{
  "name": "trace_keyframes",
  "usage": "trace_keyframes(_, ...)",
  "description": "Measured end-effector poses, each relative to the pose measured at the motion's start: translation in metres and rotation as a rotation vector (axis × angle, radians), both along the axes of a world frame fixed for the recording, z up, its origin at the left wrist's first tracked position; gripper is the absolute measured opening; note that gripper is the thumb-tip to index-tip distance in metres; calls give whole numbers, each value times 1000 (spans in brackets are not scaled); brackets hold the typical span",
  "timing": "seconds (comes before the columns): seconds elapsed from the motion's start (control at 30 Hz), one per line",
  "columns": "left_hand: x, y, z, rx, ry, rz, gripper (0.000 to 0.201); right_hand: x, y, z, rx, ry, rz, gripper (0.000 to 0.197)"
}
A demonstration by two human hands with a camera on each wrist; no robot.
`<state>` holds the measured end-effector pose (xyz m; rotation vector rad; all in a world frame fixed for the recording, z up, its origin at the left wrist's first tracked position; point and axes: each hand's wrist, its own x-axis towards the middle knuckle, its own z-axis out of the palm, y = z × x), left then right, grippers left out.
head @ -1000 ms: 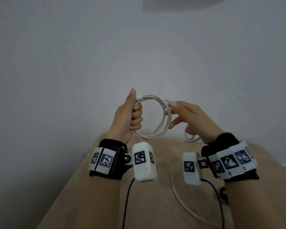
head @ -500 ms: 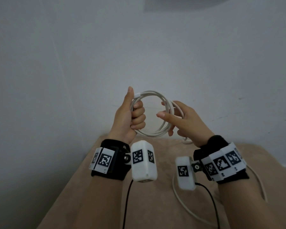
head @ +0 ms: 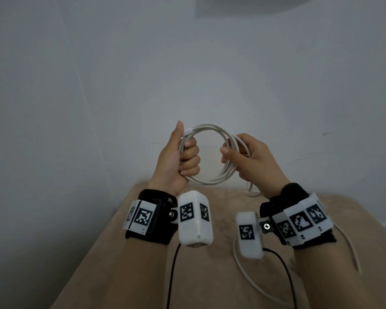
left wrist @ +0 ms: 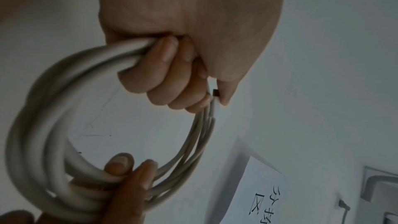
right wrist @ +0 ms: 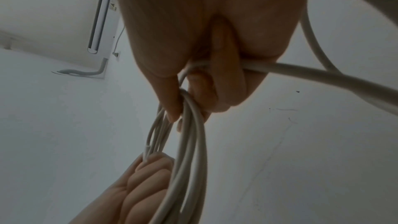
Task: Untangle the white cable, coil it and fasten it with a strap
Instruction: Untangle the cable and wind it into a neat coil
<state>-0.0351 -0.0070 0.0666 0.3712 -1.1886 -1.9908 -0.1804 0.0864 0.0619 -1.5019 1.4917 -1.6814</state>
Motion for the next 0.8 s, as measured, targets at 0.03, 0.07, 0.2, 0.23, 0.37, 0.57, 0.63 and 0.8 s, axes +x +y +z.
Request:
trace_keyframes(0.03,0,0,0,2,4,-8,50,-1,-1,0,3,11,5,6)
trace_keyframes(0.07,0,-1,0,2,7,-16,50,-1,-1,-1,8,23,10,8)
trace_keyframes(0.2,0,-2,-1,-10,16,-38,49,-1,-1,0,10,43,40,12)
trace_keyframes(0.23,1,-2,-1,-14,12,-43,48,-1,-1,0,8,52,42,12)
trace_keyframes(0.37,4,-2,-2,-51,-98,-17,44,-6,-2,0,23,226,-17,12)
trace_keyframes(0.57,12,-2,-5,-140,-174,102,31,-12,0,0,88,415,-60,11)
trace_keyframes(0.63,14,-3,-5,-206,-215,123,29,-13,1,0,101,480,-65,13)
trace_keyframes(0.8,13,1,-1,-554,-501,175,34,-8,-1,-3,159,594,-22,13)
